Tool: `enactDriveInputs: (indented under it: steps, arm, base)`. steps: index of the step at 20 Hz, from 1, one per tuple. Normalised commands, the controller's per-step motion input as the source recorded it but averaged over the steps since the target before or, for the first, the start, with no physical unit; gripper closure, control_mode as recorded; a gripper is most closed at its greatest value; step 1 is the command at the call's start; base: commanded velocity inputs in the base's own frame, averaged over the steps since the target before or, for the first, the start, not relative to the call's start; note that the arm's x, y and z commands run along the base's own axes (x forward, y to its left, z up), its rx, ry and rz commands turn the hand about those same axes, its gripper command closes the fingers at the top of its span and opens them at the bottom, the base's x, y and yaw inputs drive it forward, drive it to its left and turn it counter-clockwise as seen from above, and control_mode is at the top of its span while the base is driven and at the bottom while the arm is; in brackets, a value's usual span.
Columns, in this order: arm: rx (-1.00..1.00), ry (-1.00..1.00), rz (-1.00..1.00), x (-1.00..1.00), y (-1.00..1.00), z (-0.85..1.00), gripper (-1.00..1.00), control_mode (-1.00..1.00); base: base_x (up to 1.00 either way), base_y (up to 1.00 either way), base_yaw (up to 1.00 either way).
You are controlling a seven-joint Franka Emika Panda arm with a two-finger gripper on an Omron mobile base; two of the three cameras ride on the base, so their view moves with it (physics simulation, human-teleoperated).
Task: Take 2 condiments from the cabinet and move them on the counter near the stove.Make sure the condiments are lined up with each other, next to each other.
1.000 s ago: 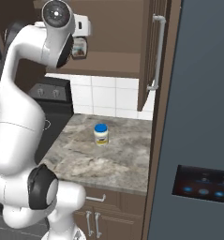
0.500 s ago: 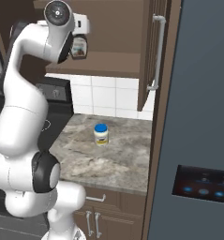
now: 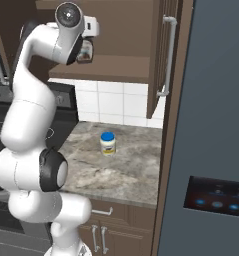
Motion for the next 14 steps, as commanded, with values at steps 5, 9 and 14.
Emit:
enactDriveInputs:
  steps: [5,9,14]
  arm:
    - [0.00,0.02,0.01,0.36,0.09,0.00,-1.00,-1.00]
    - [0.00,0.01,0.01,0.40,0.07,0.00,-1.00,-1.00]
    - [0.00,0.01,0.01,0.37,0.09,0.00,-1.00,-1.00]
  base:
    - [0.00,0.00,0.00]
    - [0.00,0.00,0.00]
    - [0.00,0.00,0.00]
